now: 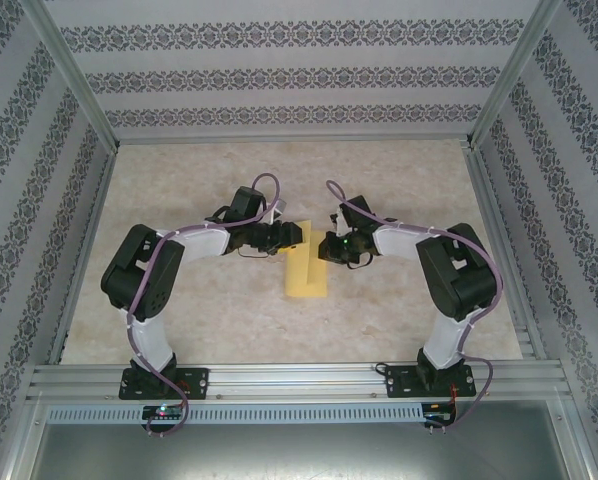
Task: Fold a paper plane with a square sheet of paper (fold left side to right side)
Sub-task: First fold in half a square sheet of paper at the center of the table.
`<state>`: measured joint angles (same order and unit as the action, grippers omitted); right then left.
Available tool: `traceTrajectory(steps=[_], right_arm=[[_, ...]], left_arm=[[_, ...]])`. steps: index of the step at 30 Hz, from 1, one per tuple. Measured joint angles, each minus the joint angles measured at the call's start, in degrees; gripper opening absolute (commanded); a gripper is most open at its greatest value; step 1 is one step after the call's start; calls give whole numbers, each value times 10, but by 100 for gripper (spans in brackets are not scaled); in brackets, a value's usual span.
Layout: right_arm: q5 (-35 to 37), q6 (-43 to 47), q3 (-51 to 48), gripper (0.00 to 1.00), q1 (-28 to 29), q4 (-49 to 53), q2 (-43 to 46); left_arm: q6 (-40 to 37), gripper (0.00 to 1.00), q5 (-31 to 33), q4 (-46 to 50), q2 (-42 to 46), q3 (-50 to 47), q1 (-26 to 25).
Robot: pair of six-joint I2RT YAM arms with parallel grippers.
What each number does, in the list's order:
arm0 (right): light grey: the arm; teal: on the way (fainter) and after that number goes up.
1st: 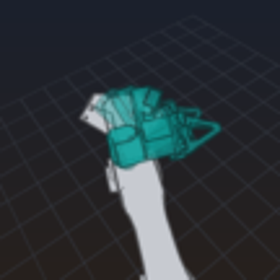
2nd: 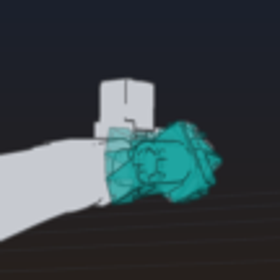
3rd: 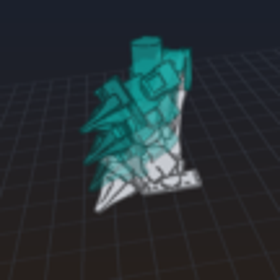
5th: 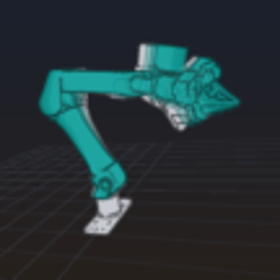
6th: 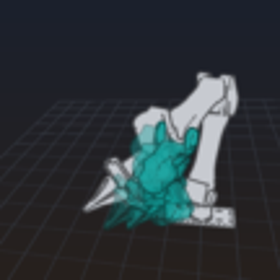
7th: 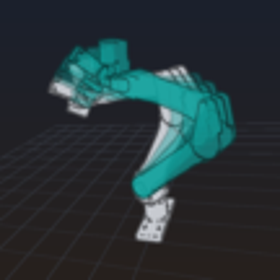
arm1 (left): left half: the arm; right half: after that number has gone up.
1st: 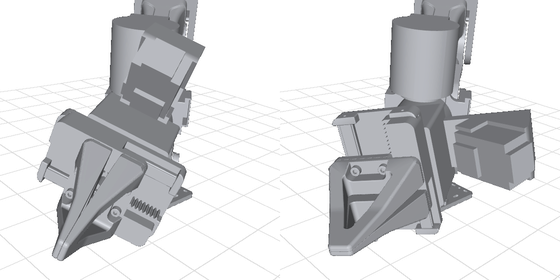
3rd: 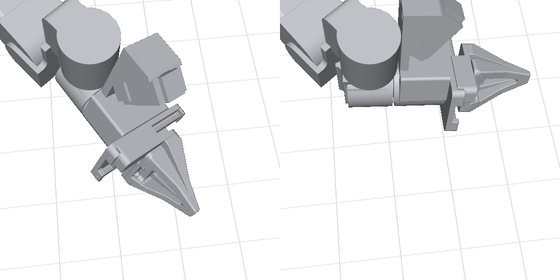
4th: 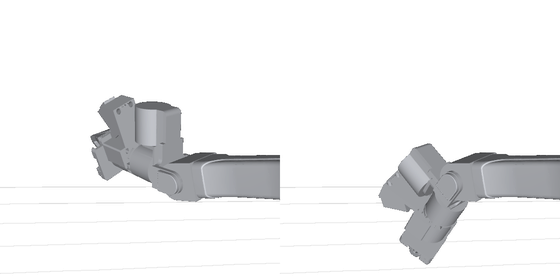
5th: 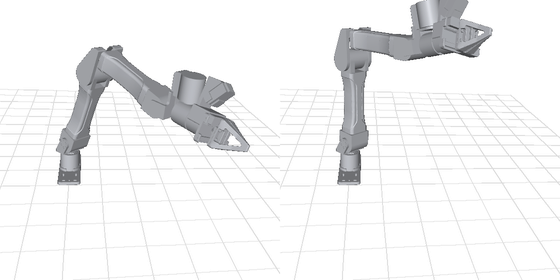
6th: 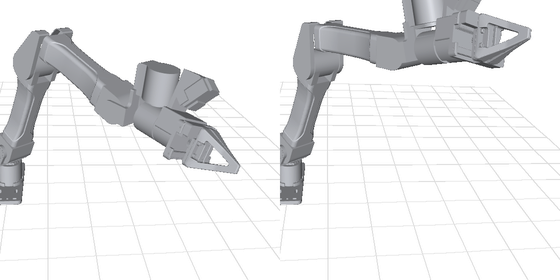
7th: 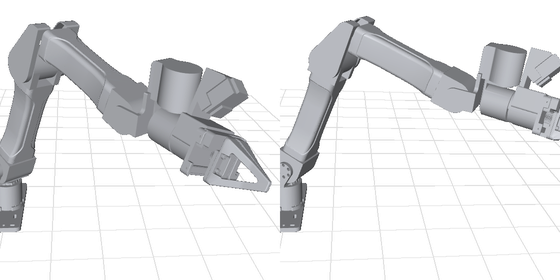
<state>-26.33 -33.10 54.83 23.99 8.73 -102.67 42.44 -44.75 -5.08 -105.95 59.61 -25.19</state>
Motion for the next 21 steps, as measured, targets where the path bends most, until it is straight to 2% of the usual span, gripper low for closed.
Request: traceTrajectory(steps=[5, 11, 15, 21], right_arm=[[-17, -12, -11, 32, -21, -9, 74], [-67, -59, -39, 44, -24, -55, 121], [-92, -92, -57, 42, -13, -76, 117], [-109, -121, -57, 26, -2, -98, 83]], left_arm=[[1, 29, 6, -1, -4, 9, 0], [1, 27, 15, -1, -5, 13, -4], [1, 26, 17, -1, -9, 14, -5], [0, 26, 17, -1, -13, 15, -7]])
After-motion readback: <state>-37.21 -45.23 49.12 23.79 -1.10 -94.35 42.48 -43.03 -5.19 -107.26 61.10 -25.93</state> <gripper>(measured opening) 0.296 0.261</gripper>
